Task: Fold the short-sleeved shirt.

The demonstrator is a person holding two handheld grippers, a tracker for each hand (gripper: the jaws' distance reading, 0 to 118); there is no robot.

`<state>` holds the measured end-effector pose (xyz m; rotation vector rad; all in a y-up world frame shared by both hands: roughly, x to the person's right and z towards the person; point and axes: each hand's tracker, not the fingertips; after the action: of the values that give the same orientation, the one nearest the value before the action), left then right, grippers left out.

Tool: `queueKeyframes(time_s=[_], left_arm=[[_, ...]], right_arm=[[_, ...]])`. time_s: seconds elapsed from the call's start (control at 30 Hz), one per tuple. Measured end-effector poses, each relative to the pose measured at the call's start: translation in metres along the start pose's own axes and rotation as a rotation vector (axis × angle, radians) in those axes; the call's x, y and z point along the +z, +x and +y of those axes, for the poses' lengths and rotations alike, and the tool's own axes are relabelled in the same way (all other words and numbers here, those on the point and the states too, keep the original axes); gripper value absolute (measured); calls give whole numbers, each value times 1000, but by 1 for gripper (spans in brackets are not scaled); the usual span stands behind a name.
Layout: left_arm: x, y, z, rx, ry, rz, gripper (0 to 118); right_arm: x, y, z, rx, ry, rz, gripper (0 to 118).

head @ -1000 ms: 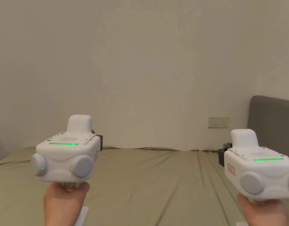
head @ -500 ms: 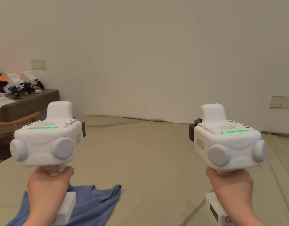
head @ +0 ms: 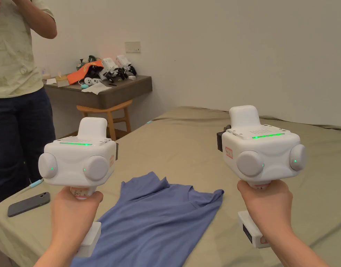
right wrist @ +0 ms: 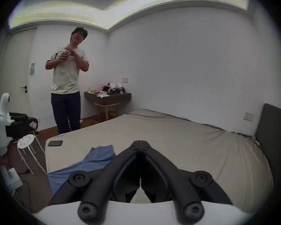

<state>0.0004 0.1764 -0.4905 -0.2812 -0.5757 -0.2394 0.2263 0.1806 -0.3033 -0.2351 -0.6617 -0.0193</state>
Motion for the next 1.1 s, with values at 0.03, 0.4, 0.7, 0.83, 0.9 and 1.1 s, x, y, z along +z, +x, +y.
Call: queueKeyframes(time_s=[0.03,0.4,0.7,0.83,0.9,1.1], left_arm=[[-5,4,-4,-7,-12,-10,0],[-137,113,-91,-28,-366,-255,96],[-243,211,-174,-99,-558,-361,96],[-245,226,-194,-213,-442,-351,96],[-239,223,-191,-308,-393,-365,53],[-255,203,-187,-87,-478,-374,5]], right_arm=[[-5,5,-1,3,-6,-3,3],[-40,74,-53,25,-132,-83,3],[-95,145,-102,2,-245,-136,3],[-109,159,-121,-44,-288,-114,3],[-111,163,-127,-58,-291,-101,3],[-98,168,-138,-64,-285,-86,3]])
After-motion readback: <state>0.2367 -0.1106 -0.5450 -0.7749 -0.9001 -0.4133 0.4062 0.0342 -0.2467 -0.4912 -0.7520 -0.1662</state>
